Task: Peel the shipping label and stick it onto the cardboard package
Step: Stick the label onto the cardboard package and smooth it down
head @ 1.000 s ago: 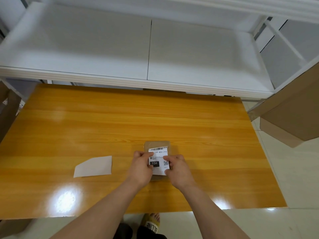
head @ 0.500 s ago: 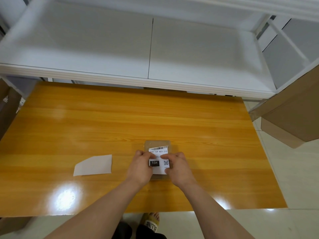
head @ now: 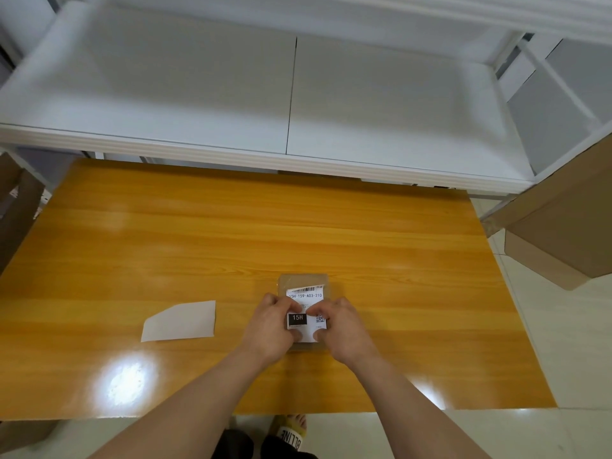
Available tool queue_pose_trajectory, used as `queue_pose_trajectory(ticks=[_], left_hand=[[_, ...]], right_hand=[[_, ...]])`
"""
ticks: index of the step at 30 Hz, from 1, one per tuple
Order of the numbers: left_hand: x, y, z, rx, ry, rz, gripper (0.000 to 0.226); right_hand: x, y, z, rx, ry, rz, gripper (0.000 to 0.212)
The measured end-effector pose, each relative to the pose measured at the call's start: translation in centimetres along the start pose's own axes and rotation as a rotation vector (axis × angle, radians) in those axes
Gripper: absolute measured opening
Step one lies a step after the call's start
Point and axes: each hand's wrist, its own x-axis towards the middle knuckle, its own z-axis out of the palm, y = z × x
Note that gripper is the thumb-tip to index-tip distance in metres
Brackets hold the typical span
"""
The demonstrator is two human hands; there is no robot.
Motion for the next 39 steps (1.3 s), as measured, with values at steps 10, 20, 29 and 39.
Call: queue_pose_trajectory(ticks=[10,20,29,39], left_hand=[[-0.1,-0.2,-0.2,0.1,-0.044,0.056,0.063],[0.1,0.4,-0.6,0.122,-0.058,0.041,0.064],[1.1,1.0,-1.4,0.163,-0.084,0.008,0.069],[1.4,1.3,-1.8,0.183,-0.107,0.0,0.07]], right_hand=[[-0.1,-0.4,-0.1,-0.112,-0.026,-0.051,0.053],[-0.2,-0.7,-0.5,-0.119,-0.031,-0.052,0.057],[1.2,-1.5,-1.0,-0.141,-0.047,-0.025,0.058],[2.1,-1.9,-1.3,-0.145,-0.063,0.011,0.063]])
